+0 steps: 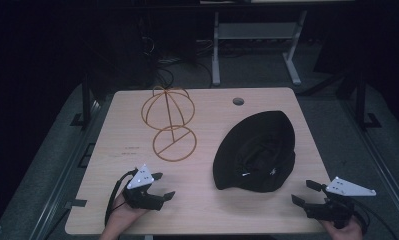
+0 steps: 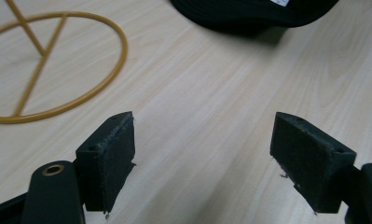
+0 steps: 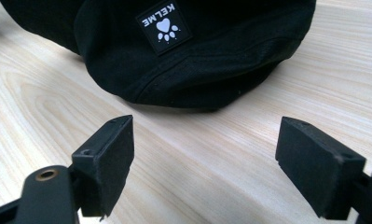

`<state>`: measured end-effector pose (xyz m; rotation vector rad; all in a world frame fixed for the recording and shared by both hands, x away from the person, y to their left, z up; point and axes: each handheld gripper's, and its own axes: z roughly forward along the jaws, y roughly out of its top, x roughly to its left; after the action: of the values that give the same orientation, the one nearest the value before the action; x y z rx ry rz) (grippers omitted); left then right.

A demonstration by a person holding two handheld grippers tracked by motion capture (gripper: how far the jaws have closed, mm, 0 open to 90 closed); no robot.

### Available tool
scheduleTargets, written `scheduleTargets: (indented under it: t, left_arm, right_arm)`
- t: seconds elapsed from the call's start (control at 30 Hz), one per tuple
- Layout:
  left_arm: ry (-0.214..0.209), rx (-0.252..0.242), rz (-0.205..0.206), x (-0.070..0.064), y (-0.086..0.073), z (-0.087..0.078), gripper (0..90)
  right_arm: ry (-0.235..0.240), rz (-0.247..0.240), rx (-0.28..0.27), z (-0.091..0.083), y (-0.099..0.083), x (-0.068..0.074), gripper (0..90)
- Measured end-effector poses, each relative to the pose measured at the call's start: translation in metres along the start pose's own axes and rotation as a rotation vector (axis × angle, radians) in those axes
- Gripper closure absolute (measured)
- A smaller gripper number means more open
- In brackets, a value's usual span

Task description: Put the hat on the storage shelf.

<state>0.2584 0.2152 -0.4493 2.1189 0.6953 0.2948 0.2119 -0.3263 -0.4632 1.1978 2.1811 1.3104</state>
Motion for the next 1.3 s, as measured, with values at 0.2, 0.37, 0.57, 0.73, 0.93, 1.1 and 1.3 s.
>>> scheduleTargets:
  t: [0.2, 0.37, 0.57, 0.73, 0.93, 1.1, 1.3]
  left_arm:
    - [-0.035, -0.004, -0.006, -0.002, 0.000, 0.001, 21.7]
    - [-0.059, -0.011, 0.002, -0.006, 0.001, 0.002, 21.7]
    - [-0.077, -0.007, 0.035, -0.015, 0.005, 0.004, 21.7]
    - [-0.088, 0.005, 0.048, -0.019, 0.009, 0.012, 21.7]
    - [-0.116, 0.010, 0.063, -0.025, 0.016, 0.016, 22.5]
    - [-0.124, -0.002, 0.082, -0.031, 0.028, 0.021, 20.9]
    - [-0.176, -0.006, 0.118, -0.044, 0.049, 0.035, 20.9]
  right_arm:
    - [0.003, -0.004, 0.005, 0.001, 0.000, 0.001, 18.9]
    - [0.008, -0.007, -0.007, 0.000, 0.002, 0.002, 19.0]
    - [0.004, -0.009, -0.008, -0.001, 0.003, 0.006, 18.9]
    - [0.008, -0.004, -0.002, 0.000, 0.002, 0.003, 18.9]
    - [0.012, -0.005, -0.001, 0.000, 0.002, 0.004, 18.9]
    - [0.011, 0.005, -0.006, -0.002, 0.002, 0.002, 19.0]
    - [0.014, 0.029, -0.030, -0.006, 0.000, -0.002, 19.0]
